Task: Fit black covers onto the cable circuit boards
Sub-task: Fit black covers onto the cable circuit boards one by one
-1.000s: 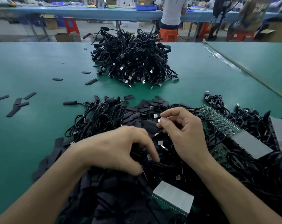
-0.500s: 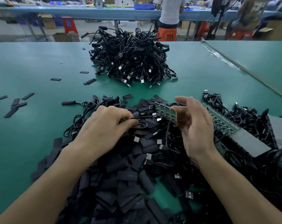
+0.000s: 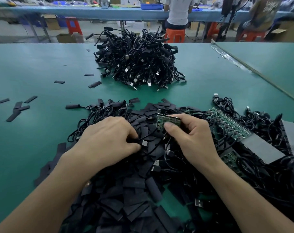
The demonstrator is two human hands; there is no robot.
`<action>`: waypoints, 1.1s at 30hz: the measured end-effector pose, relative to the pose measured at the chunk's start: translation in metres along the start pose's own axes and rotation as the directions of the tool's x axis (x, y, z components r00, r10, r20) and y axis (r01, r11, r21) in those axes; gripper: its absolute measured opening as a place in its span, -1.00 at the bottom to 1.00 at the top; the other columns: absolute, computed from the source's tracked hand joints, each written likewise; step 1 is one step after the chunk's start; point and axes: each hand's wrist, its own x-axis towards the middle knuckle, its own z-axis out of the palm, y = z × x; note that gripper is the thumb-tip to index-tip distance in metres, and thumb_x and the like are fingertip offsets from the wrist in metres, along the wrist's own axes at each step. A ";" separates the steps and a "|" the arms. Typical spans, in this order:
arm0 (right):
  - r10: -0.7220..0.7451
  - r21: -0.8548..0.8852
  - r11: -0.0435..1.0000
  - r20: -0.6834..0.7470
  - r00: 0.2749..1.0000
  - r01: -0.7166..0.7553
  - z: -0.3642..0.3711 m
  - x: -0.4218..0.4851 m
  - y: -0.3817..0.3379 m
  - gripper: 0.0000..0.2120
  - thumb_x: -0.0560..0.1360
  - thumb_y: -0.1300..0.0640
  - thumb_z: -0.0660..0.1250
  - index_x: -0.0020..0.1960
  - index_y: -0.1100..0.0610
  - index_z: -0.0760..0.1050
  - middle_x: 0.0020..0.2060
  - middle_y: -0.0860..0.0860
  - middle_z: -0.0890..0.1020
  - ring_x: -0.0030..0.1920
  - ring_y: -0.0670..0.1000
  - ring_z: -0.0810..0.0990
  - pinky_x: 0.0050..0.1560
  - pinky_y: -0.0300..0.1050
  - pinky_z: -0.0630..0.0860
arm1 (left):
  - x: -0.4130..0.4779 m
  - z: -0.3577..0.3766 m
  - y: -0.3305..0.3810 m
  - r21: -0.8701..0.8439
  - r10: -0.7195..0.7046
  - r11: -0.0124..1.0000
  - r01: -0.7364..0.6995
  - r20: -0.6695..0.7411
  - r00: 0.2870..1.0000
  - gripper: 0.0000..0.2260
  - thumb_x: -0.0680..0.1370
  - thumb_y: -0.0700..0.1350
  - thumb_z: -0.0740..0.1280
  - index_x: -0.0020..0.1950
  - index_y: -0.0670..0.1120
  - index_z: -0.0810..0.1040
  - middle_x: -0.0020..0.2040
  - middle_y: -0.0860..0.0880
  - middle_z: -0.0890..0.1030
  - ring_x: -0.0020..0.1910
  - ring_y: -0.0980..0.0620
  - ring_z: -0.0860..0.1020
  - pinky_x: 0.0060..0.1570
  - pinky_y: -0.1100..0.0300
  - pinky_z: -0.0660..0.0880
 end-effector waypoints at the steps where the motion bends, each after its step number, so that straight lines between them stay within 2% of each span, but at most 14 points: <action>1: -0.005 0.070 0.998 0.005 1.000 0.004 0.000 0.000 -0.001 -0.92 0.51 0.15 0.42 -0.06 0.00 0.67 -0.27 0.00 0.71 -0.31 0.00 0.66 -0.27 -0.05 0.62 | 0.000 -0.001 0.001 -0.064 0.057 0.996 -0.057 0.003 0.998 -0.67 0.46 0.32 0.33 0.15 0.24 0.62 -0.03 0.21 0.54 0.07 0.13 0.51 -0.01 0.10 0.49; 3: -0.009 0.244 0.970 0.048 0.999 -0.003 0.000 0.001 -0.003 -0.88 0.49 0.19 0.42 -0.05 0.00 0.67 -0.21 0.00 0.73 -0.24 -0.07 0.68 -0.23 -0.19 0.60 | -0.002 -0.003 0.008 -0.344 0.142 0.926 -0.154 -0.060 0.988 -0.65 0.44 0.32 0.34 0.12 0.19 0.63 -0.06 0.17 0.62 -0.04 0.20 0.58 -0.06 0.16 0.53; 5: -0.010 0.359 0.933 0.092 0.996 -0.024 0.001 0.001 -0.004 -0.84 0.47 0.21 0.44 -0.06 -0.04 0.67 -0.22 -0.02 0.73 -0.24 -0.10 0.67 -0.22 -0.26 0.58 | -0.001 -0.002 0.015 -0.581 0.126 0.789 -0.200 -0.166 0.978 -0.77 0.47 0.22 0.39 -0.02 0.10 0.65 -0.20 0.09 0.68 -0.21 0.14 0.64 -0.18 0.16 0.56; 7: 0.019 0.405 0.912 0.127 0.992 -0.069 0.001 0.001 -0.005 -0.90 0.43 0.10 0.48 -0.09 -0.07 0.66 -0.25 -0.03 0.69 -0.27 -0.08 0.64 -0.22 -0.20 0.59 | 0.001 0.001 0.020 -0.672 0.079 0.707 -0.219 -0.233 0.969 -0.88 0.49 0.05 0.46 -0.10 0.03 0.63 -0.25 0.01 0.67 -0.26 0.00 0.64 -0.15 0.04 0.59; 9: 0.069 0.440 0.888 0.164 0.984 -0.136 0.000 0.002 -0.005 -0.91 0.39 -0.01 0.48 -0.12 -0.05 0.65 -0.26 0.00 0.65 -0.27 -0.04 0.60 -0.19 -0.10 0.59 | 0.003 0.003 0.022 -0.735 0.069 0.637 -0.230 -0.242 0.968 -0.91 0.49 -0.06 0.50 -0.13 -0.03 0.62 -0.27 -0.07 0.67 -0.30 -0.11 0.62 -0.19 0.00 0.59; 12: 0.108 0.490 0.841 0.265 0.958 -0.230 -0.002 0.002 -0.004 -0.90 0.45 -0.01 0.44 -0.10 0.01 0.66 -0.19 0.03 0.67 -0.17 0.00 0.62 -0.07 -0.08 0.59 | 0.003 0.008 0.025 -0.844 0.065 0.485 -0.232 -0.229 0.971 -0.88 0.47 -0.12 0.52 -0.12 -0.10 0.61 -0.31 -0.11 0.61 -0.36 -0.01 0.49 -0.29 0.16 0.48; 16: 0.112 0.498 0.817 0.359 0.927 -0.291 -0.003 0.002 -0.005 -0.83 0.53 0.04 0.36 0.01 0.06 0.69 -0.06 0.11 0.70 -0.01 0.08 0.66 0.10 0.00 0.59 | 0.005 0.015 0.028 -0.924 0.030 0.314 -0.218 -0.220 0.975 -0.80 0.37 -0.01 0.50 -0.18 -0.12 0.61 -0.32 -0.01 0.59 -0.33 0.09 0.49 -0.31 0.29 0.45; 21: 0.122 0.467 0.829 0.383 0.916 -0.306 -0.003 0.002 -0.007 -0.77 0.53 -0.01 0.35 0.06 0.08 0.68 -0.01 0.14 0.70 0.04 0.09 0.66 0.15 0.02 0.59 | 0.005 0.020 0.027 -0.979 0.017 0.160 -0.123 -0.121 0.992 -0.89 0.32 0.00 0.52 -0.28 0.00 0.66 -0.36 0.02 0.60 -0.39 0.12 0.50 -0.35 0.34 0.47; 25: 0.161 0.428 0.843 0.378 0.912 -0.326 -0.003 0.001 -0.006 -0.77 0.56 0.04 0.33 0.05 0.16 0.66 -0.03 0.21 0.67 0.01 0.18 0.62 0.19 0.29 0.49 | 0.005 0.025 0.027 -0.998 0.028 0.022 -0.051 -0.050 0.998 -0.89 0.29 -0.03 0.54 -0.30 -0.03 0.68 -0.36 -0.01 0.61 -0.41 0.13 0.53 -0.35 0.34 0.51; 27: 0.186 0.423 0.837 0.377 0.907 -0.347 -0.004 0.001 -0.007 -0.77 0.56 0.07 0.32 0.03 0.20 0.65 -0.04 0.25 0.65 0.00 0.21 0.59 0.21 0.37 0.45 | 0.006 0.029 0.028 -0.999 0.027 -0.052 -0.008 -0.010 1.000 -0.93 0.33 -0.09 0.53 -0.30 -0.04 0.68 -0.37 0.00 0.61 -0.42 0.14 0.54 -0.36 0.34 0.52; 29: 0.199 0.438 0.818 0.395 0.897 -0.374 -0.005 0.002 -0.008 -0.75 0.55 0.09 0.32 0.03 0.28 0.61 -0.05 0.29 0.63 -0.03 0.23 0.58 0.15 0.31 0.50 | 0.006 0.032 0.029 -0.990 0.038 -0.134 0.036 0.032 0.999 -0.93 0.37 -0.16 0.49 -0.32 -0.05 0.67 -0.37 0.00 0.61 -0.43 0.14 0.55 -0.38 0.33 0.53; 33: 0.168 0.524 0.736 0.473 0.865 -0.429 -0.005 0.000 -0.012 -0.77 0.56 0.12 0.33 0.05 0.29 0.63 -0.13 0.22 0.68 -0.17 0.08 0.69 -0.11 -0.05 0.67 | 0.005 0.037 0.033 -0.937 0.080 -0.323 0.131 0.111 0.991 -0.92 0.38 -0.15 0.43 -0.32 -0.07 0.69 -0.32 -0.02 0.67 -0.38 0.11 0.63 -0.38 0.27 0.58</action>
